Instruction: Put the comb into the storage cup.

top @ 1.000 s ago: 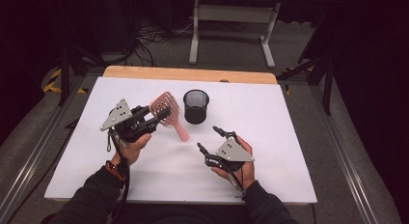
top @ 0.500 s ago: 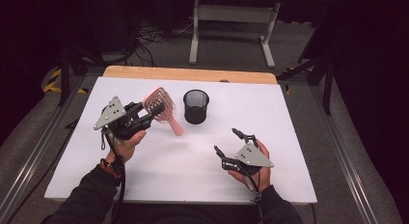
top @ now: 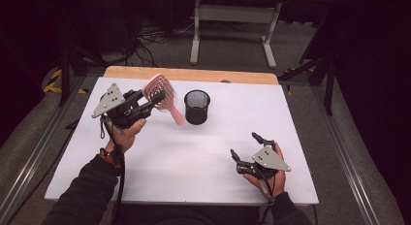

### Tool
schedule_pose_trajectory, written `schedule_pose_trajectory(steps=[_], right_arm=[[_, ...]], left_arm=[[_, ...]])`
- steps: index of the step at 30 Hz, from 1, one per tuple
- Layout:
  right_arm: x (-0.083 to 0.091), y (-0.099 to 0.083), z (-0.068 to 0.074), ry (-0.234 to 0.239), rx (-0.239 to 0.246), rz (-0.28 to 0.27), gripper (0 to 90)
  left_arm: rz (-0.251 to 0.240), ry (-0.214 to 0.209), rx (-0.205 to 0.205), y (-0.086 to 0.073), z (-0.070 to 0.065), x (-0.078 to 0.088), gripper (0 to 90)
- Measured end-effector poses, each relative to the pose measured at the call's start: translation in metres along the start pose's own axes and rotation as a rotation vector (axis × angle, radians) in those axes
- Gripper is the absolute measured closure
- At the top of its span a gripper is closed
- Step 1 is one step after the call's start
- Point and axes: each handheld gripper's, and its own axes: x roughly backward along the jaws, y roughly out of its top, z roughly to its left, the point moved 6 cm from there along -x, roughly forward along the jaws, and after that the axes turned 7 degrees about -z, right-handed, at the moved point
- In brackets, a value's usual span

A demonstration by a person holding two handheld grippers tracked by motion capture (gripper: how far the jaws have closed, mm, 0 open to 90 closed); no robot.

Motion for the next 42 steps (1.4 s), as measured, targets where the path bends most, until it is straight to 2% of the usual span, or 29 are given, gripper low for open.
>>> schedule_pose_trajectory(steps=[4,8,15,22,37,42], right_arm=[[0.003,-0.002,-0.003,-0.005,-0.013,0.005,12.7],[0.003,-0.003,-0.003,0.000,-0.017,0.004,12.6],[0.002,-0.002,-0.001,0.008,-0.016,0.001,12.1],[0.003,-0.001,0.000,0.014,-0.021,-0.011,11.0],[0.003,0.000,0.002,0.022,-0.011,-0.011,10.8],[0.003,-0.001,0.001,0.021,-0.013,-0.011,11.5]], left_arm=[[-0.009,-0.005,-0.019,0.013,0.001,-0.015,63.8],[0.005,-0.012,-0.048,0.023,0.003,-0.035,63.8],[0.022,-0.021,-0.059,0.024,0.007,-0.055,63.8],[0.036,0.000,-0.057,0.020,0.016,-0.073,63.8],[0.058,0.009,-0.064,0.020,0.020,-0.097,63.8],[0.066,0.020,-0.049,0.016,0.025,-0.105,63.8]])
